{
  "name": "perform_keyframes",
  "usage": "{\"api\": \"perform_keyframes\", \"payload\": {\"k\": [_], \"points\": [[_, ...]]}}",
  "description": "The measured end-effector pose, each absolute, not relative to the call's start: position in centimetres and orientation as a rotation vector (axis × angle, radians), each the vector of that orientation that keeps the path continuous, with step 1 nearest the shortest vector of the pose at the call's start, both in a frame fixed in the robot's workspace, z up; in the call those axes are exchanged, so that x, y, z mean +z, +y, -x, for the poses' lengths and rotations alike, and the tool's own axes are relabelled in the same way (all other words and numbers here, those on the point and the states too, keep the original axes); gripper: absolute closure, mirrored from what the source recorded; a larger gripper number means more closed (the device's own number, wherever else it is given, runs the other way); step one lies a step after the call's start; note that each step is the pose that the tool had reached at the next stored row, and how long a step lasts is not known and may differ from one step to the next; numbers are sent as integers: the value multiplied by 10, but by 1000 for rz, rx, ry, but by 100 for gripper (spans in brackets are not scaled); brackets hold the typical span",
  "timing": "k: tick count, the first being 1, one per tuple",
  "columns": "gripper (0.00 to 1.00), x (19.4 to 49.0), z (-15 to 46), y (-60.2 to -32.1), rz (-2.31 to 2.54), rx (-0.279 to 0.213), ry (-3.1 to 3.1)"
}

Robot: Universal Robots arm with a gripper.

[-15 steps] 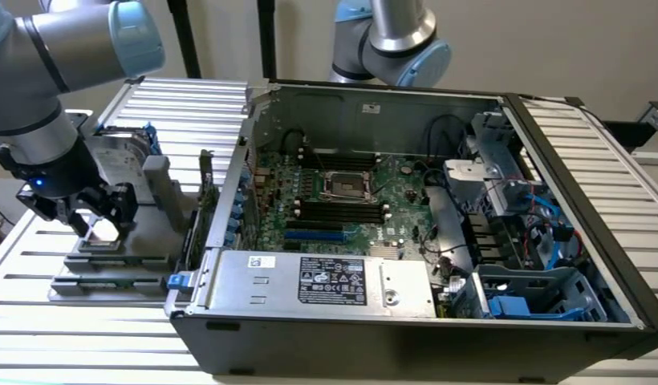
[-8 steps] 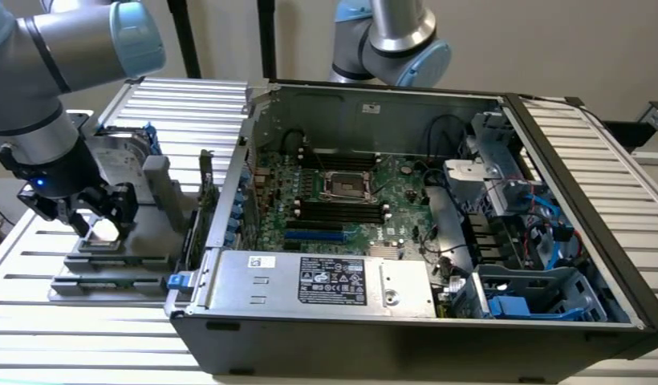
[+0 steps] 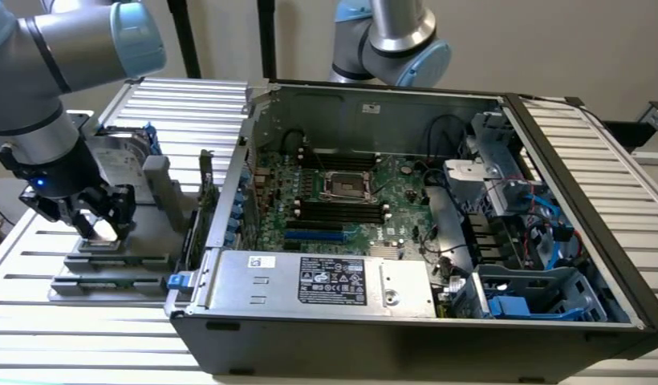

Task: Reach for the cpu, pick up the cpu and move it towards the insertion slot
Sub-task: 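Pick up the cpu and move it towards the insertion slot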

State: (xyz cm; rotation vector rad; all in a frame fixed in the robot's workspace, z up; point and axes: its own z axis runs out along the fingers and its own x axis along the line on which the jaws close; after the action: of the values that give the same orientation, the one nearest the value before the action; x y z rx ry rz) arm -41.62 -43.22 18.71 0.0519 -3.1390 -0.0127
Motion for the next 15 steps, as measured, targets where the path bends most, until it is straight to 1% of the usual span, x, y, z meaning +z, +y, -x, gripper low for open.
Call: {"api": "perform_keyframes", "payload": {"k": [1, 4, 5, 7, 8, 15], "points": [[42, 187, 416, -432, -52, -12, -3139], [42, 187, 416, -432, -52, -9, -3139], [44, 187, 416, -432, -52, -8, -3139], [44, 187, 416, -432, -52, -8, -3139], [46, 187, 416, -432, -52, -7, -3139], [46, 187, 416, -432, -52, -8, -3139]]}}
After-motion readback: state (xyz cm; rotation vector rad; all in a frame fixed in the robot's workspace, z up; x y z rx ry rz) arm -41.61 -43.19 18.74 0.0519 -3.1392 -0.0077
